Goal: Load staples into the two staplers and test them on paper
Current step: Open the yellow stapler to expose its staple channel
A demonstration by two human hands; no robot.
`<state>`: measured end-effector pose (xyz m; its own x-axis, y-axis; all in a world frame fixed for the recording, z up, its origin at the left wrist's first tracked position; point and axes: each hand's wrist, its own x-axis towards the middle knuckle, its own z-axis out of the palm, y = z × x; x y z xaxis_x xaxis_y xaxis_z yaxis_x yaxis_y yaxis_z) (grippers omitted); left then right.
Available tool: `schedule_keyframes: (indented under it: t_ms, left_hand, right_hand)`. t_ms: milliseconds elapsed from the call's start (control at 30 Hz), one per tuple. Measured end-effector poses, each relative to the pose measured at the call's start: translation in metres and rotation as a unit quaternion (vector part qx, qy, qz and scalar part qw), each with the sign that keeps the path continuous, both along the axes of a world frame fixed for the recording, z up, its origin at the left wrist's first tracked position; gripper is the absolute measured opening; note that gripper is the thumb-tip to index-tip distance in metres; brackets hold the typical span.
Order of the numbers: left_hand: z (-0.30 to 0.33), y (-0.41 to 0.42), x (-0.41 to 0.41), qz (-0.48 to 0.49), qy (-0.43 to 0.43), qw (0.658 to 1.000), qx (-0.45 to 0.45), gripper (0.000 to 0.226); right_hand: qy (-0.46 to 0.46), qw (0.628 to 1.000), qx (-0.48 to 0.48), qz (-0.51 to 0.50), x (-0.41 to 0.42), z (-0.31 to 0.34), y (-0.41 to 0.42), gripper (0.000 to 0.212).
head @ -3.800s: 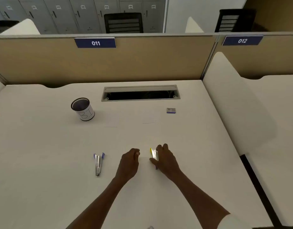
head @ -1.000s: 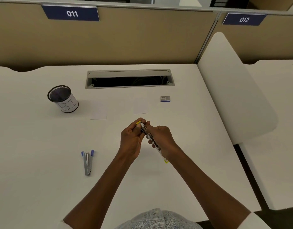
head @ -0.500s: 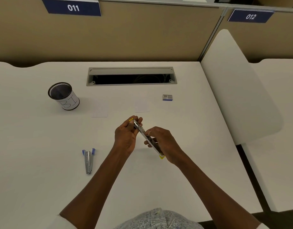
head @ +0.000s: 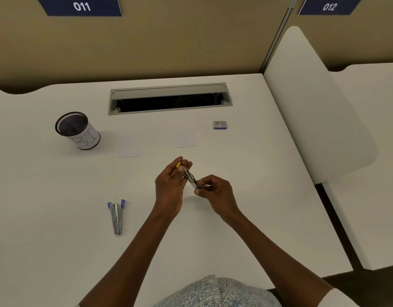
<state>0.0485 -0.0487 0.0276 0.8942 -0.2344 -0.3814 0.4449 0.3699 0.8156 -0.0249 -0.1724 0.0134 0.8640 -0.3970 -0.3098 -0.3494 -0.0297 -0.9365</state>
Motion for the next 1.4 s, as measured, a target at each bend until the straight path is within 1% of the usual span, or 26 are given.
schedule_keyframes:
  t_ms: [133, 200, 367, 433, 567, 700, 767, 867, 967, 1067, 1167, 1200, 1300, 1400]
  left_hand:
    - [0.000, 0.000, 0.001, -0.020, -0.022, 0.999, 0.028, 0.027]
    - [0.001, 0.000, 0.000, -0.025, -0.037, 0.998, 0.046, 0.025]
    - [0.005, 0.002, -0.001, -0.064, -0.093, 0.989, 0.095, 0.030]
    - [0.006, 0.003, -0.001, -0.082, -0.094, 0.987, 0.104, 0.030]
    - [0.006, 0.000, -0.002, -0.086, -0.103, 0.982, 0.130, 0.030]
    - [0.005, 0.000, -0.003, -0.085, -0.101, 0.984, 0.121, 0.030]
    - [0.002, 0.000, -0.002, -0.074, -0.074, 0.989, 0.103, 0.028]
    - [-0.004, 0.003, 0.004, -0.039, 0.036, 0.997, 0.064, 0.022]
    - [-0.012, 0.007, 0.009, -0.026, 0.156, 0.987, 0.038, 0.012]
    - [-0.020, 0.010, 0.008, -0.018, 0.237, 0.970, 0.044, 0.007]
    - [-0.026, 0.010, 0.004, -0.014, 0.278, 0.958, 0.071, 0.010]
    - [-0.027, 0.009, 0.002, -0.013, 0.284, 0.955, 0.085, 0.012]
    - [-0.032, 0.007, 0.000, -0.016, 0.284, 0.949, 0.137, 0.018]
    - [-0.034, 0.006, 0.000, -0.015, 0.281, 0.948, 0.150, 0.018]
  right_hand:
    - [-0.013, 1.000, 0.006, -0.021, 0.000, -0.005, 0.001, 0.018]
    - [-0.018, 0.999, 0.023, -0.028, 0.001, -0.007, 0.001, 0.018]
    - [-0.022, 0.998, 0.046, -0.033, 0.001, -0.007, -0.001, 0.018]
    - [-0.024, 0.998, 0.051, -0.038, 0.000, -0.007, -0.001, 0.018]
    - [-0.024, 0.998, 0.046, -0.032, 0.001, -0.006, 0.000, 0.017]
    - [-0.014, 0.999, 0.043, -0.029, 0.000, -0.007, -0.001, 0.016]
    - [-0.012, 0.998, 0.052, -0.025, -0.001, -0.006, -0.003, 0.017]
    - [0.003, 0.997, 0.082, -0.009, -0.001, -0.004, -0.006, 0.020]
    - [0.038, 0.988, 0.148, 0.002, -0.003, -0.003, -0.009, 0.027]
    - [0.106, 0.968, 0.226, -0.011, -0.003, -0.002, -0.012, 0.029]
    - [0.159, 0.939, 0.304, -0.026, -0.002, -0.002, -0.014, 0.009]
    - [0.179, 0.926, 0.330, -0.039, -0.001, -0.002, -0.014, 0.007]
    - [0.225, 0.877, 0.413, -0.099, -0.001, -0.002, -0.013, 0.014]
    - [0.235, 0.850, 0.457, -0.116, -0.002, 0.001, -0.012, 0.021]
